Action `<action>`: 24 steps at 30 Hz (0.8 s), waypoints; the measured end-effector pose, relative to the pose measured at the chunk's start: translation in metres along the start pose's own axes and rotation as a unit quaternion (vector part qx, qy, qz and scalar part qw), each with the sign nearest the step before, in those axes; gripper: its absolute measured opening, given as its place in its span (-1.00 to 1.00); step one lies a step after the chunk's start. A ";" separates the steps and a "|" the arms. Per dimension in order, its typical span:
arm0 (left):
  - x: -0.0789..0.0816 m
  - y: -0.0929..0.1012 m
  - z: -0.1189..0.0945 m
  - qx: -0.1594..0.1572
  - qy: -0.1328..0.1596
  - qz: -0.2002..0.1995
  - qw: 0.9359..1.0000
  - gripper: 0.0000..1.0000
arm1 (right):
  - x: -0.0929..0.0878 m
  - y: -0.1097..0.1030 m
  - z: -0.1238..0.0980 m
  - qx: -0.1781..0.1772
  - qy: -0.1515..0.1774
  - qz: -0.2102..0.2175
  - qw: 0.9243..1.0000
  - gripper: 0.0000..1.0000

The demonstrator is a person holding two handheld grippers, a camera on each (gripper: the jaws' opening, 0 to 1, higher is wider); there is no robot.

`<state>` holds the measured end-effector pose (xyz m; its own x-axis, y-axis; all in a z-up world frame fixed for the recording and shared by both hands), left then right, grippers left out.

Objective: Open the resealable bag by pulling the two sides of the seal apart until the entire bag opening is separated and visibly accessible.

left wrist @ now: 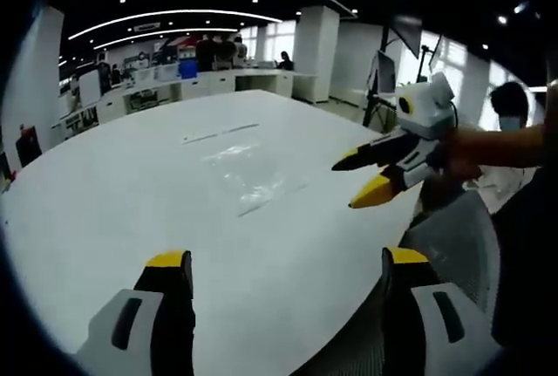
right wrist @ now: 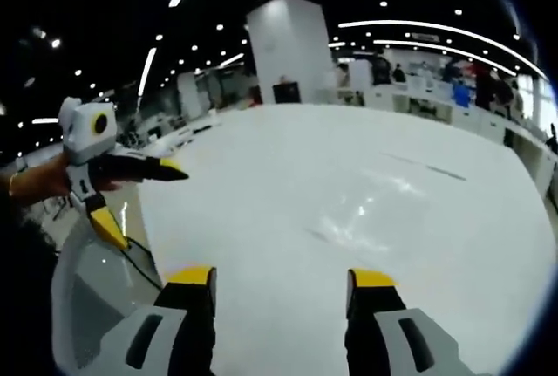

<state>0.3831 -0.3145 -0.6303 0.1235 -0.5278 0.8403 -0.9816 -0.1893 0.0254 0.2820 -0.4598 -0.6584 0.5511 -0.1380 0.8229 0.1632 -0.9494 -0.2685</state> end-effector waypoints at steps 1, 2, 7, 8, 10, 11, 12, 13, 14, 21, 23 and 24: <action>0.000 0.000 0.000 -0.001 -0.001 0.000 1.000 0.75 | 0.000 0.000 0.003 0.003 -0.002 -0.002 1.000 0.15; 0.000 0.000 0.000 -0.001 -0.001 -0.001 1.000 0.75 | 0.000 0.000 0.005 0.006 -0.005 -0.004 1.000 0.14; 0.000 -0.001 0.001 -0.002 -0.002 0.000 1.000 0.75 | 0.002 0.003 0.014 0.014 -0.015 -0.014 1.000 0.13; 0.000 -0.001 0.001 -0.002 -0.003 -0.002 1.000 0.75 | 0.002 0.005 0.016 0.017 -0.018 -0.019 1.000 0.12; 0.000 -0.001 0.002 -0.005 -0.004 0.000 1.000 0.75 | 0.004 0.009 0.020 0.019 -0.024 -0.024 0.999 0.11; 0.000 -0.001 0.002 -0.007 -0.005 0.003 1.000 0.75 | 0.005 0.010 0.021 0.020 -0.025 -0.026 0.999 0.10; 0.000 -0.001 0.002 -0.007 -0.005 0.004 1.000 0.75 | 0.005 0.011 0.021 0.020 -0.025 -0.026 0.999 0.10; -0.001 -0.001 0.003 -0.010 -0.008 0.009 1.000 0.75 | 0.007 0.014 0.023 0.021 -0.027 -0.030 0.999 0.10; 0.000 0.000 0.004 -0.012 -0.009 0.012 1.000 0.75 | 0.007 0.017 0.025 0.021 -0.028 -0.034 0.999 0.09; 0.003 0.001 0.007 -0.022 -0.009 0.027 0.999 0.75 | 0.009 0.032 0.034 0.018 -0.033 -0.029 0.999 0.04; 0.003 0.003 0.009 -0.026 -0.010 0.031 0.999 0.74 | 0.011 0.035 0.037 0.017 -0.034 -0.032 0.999 0.02; 0.003 0.004 0.010 -0.030 -0.012 0.033 0.999 0.74 | 0.012 0.036 0.038 0.017 -0.036 -0.033 0.999 0.02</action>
<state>0.3815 -0.3252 -0.6335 0.0615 -0.5570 0.8282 -0.9946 -0.1036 0.0041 0.3258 -0.4849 -0.6778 0.5949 -0.0528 0.8020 0.2287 -0.9455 -0.2318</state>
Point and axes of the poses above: the point that each gripper's makers call its tool centre point, and the gripper's own axes: z roughly forward along the fingers, y roughly to its right, x roughly out of its top, the point moved 4 cm from there along -z, roughly backward along the fingers, and after that the axes turned 11 degrees about x, right-handed, at the moved point
